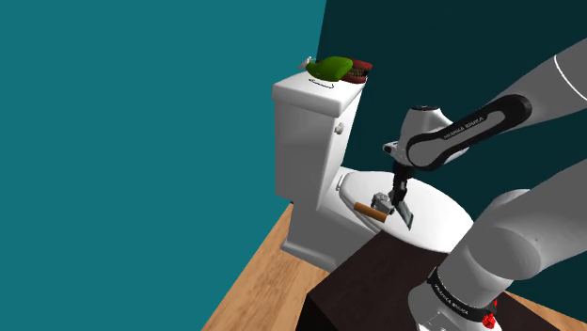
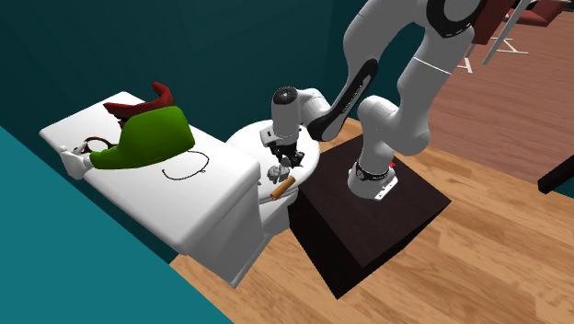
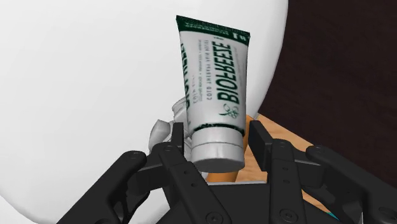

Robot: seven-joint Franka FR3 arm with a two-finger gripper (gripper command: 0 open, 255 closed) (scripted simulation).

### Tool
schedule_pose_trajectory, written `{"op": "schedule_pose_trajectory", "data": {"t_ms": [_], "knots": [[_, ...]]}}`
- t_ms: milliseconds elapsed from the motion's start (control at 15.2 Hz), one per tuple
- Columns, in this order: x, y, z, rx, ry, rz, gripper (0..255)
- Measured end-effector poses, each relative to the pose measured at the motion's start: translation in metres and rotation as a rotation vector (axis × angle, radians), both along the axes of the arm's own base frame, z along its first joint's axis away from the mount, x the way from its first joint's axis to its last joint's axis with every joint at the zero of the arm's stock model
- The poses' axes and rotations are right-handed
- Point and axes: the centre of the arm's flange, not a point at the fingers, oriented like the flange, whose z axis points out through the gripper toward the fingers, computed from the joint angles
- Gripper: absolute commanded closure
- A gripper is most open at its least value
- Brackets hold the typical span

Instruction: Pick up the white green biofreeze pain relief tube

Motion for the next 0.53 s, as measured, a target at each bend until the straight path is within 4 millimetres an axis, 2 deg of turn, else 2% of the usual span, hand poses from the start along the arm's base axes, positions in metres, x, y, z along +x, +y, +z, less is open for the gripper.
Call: {"op": "schedule_pose_trajectory", "data": {"t_ms": [528], "knots": [[0.000,0.000,0.041,0.000,0.000,0.000,255]]}}
